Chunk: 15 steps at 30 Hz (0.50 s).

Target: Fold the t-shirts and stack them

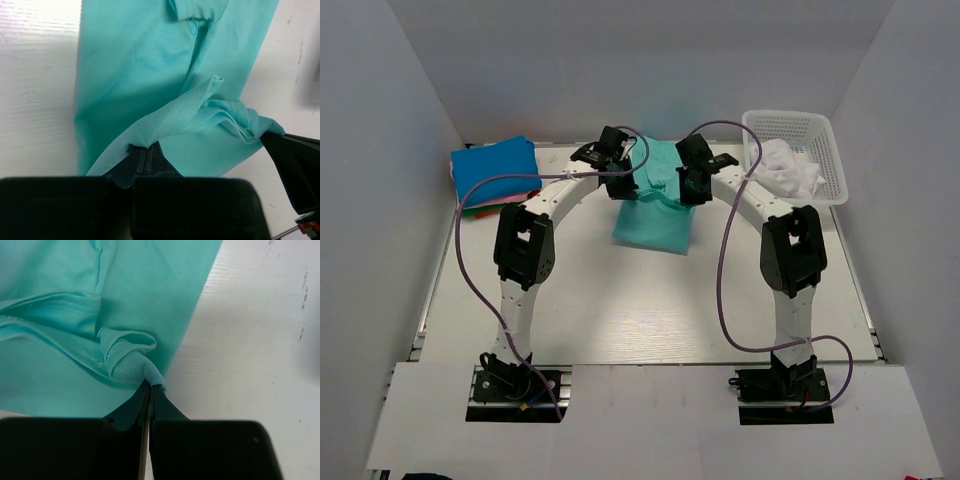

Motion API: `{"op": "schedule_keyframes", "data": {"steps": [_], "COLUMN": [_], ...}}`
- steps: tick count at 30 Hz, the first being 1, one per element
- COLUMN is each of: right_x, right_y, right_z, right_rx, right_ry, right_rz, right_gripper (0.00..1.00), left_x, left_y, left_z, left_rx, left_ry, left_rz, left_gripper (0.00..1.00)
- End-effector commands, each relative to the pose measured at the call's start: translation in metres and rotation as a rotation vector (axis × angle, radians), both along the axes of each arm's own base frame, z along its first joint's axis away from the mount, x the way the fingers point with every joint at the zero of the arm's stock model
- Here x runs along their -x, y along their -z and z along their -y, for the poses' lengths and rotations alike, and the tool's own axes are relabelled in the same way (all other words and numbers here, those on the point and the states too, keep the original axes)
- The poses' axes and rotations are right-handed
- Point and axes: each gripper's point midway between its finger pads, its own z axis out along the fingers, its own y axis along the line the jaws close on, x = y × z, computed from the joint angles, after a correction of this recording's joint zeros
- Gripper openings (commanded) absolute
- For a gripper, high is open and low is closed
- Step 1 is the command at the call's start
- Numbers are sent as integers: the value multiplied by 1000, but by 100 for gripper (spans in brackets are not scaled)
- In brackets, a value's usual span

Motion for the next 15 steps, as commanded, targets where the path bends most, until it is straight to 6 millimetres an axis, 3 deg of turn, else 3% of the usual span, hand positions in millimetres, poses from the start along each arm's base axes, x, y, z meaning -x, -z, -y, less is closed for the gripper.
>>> {"op": "schedule_keyframes", "data": {"steps": [1,7,10,15], "right_x": [-23,-25,-27,-39], "right_y": [-23,-45,-48,-38], "right_z": [4,6,9,13], "right_rx": [-21,-65,-74,-80], "right_ry": [21,0,-9,13], "right_rz": [66,113,119,97], "right_gripper": [0,0,0,0], "left_x": [-23,-28,-29,-38], "left_y": [-41,-76,-76,-55], "left_z": [5,-2,-4,6], "left_rx": [70,84,77,110], "left_ry": [5,12,13,46], "left_rz": [121,221,239,206], "left_gripper": [0,0,0,0]}}
